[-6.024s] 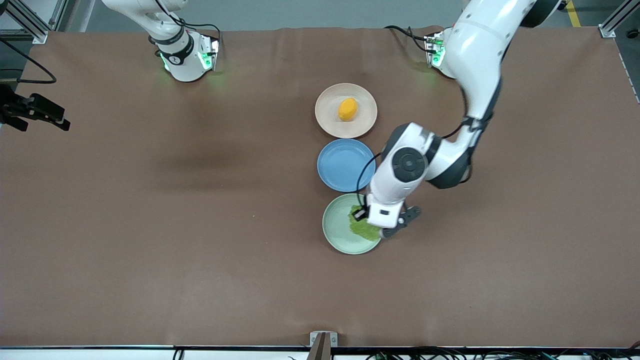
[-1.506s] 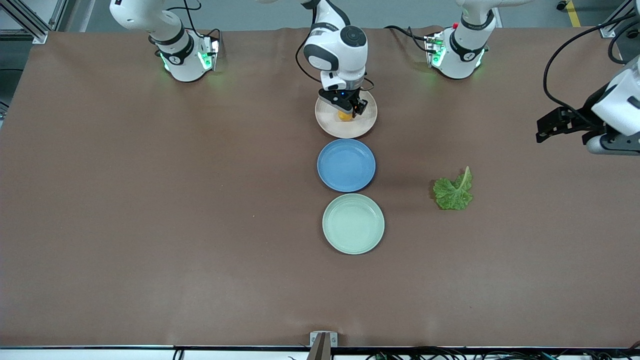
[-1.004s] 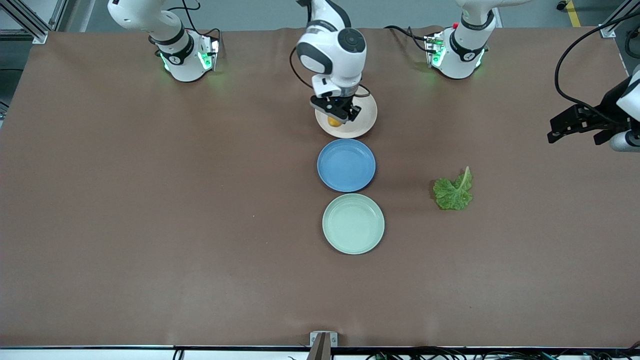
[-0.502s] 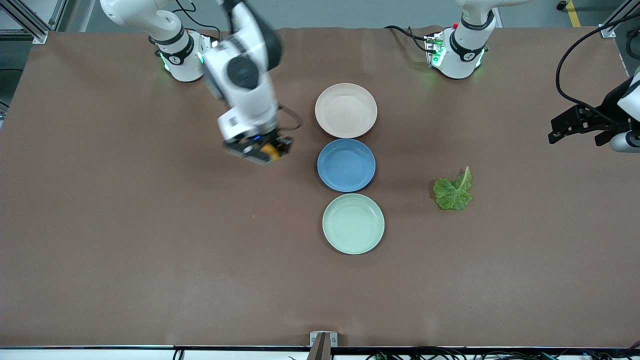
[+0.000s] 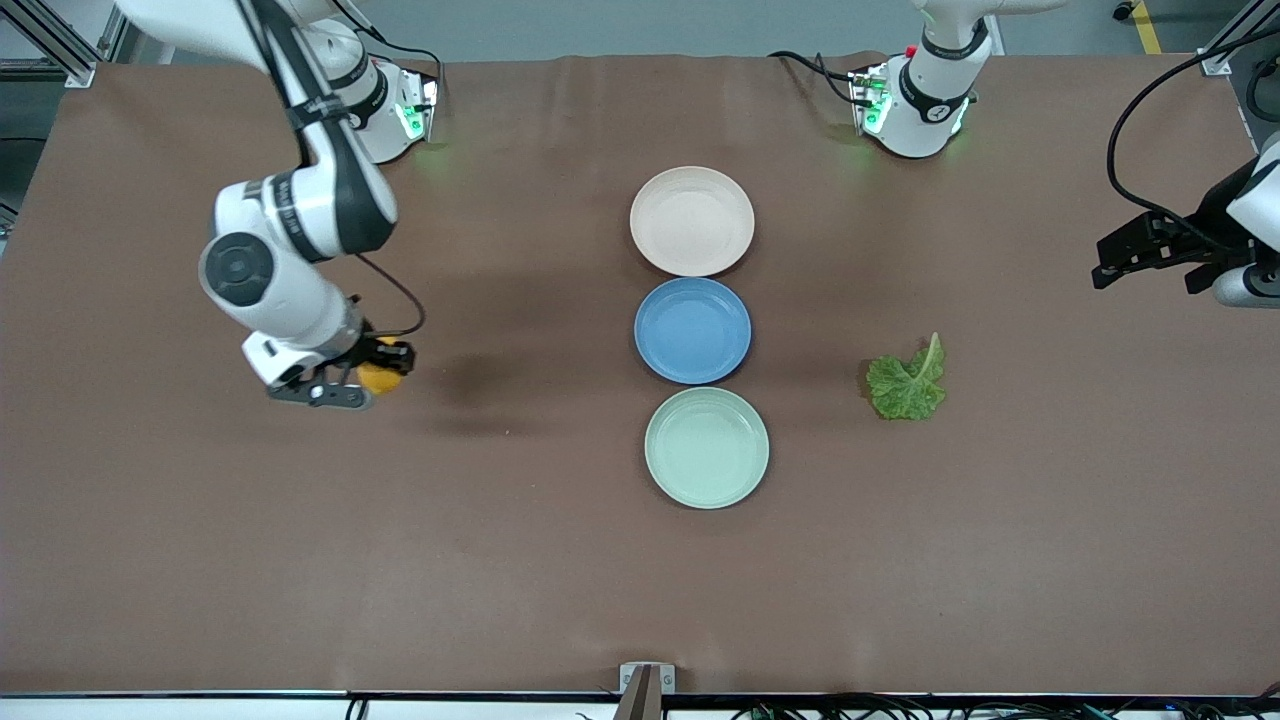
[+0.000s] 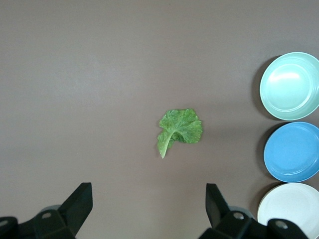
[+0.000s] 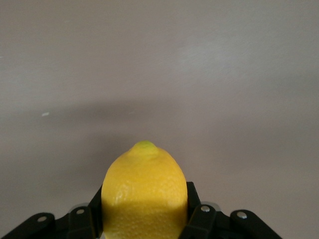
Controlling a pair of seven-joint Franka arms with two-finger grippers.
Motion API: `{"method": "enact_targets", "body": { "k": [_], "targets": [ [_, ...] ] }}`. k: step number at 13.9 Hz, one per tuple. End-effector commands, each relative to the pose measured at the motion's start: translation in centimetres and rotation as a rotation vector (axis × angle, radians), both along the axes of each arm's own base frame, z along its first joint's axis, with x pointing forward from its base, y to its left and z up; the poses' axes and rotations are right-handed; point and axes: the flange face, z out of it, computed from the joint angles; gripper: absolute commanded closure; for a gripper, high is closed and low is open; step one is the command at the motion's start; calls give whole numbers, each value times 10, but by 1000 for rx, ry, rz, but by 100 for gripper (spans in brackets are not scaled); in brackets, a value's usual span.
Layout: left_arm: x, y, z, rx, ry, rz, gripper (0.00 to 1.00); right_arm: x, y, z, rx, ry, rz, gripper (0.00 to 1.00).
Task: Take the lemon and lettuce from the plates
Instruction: 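Carry the lemon with the right gripper away from the cream plate, then lower the lemon onto the table and open the right gripper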
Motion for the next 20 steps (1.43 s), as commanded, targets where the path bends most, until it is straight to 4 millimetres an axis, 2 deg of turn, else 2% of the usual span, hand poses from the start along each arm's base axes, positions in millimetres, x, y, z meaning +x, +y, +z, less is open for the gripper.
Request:
{"method": "enact_targets", "body": {
  "k": [1,3,6,10,12,17,20],
  "targets": [
    [1,4,6,-24,0,-6,0,-17,-46,-44,11,-33,69,100],
    [2,5,6,-26,0,-4,0,-22,-73,-81,6,-22,87,99],
    [2,5,6,-24,-3,-6,0,-27,-73,-101,14,14,119,99],
    [-3,6,11,-23,-42,-3,0,-33,-59,-108,19,13,162,98],
    [-11,5,9,-22,-68,-4,0,-33,-60,-112,19,13,181,98],
    [-12,1,12,-21,-74,-14,0,-34,-69,-123,18,30,173,98],
    [-12,1,13,-19,-76,-15,0,-34,-73,-124,17,33,165,93]
  ]
}}
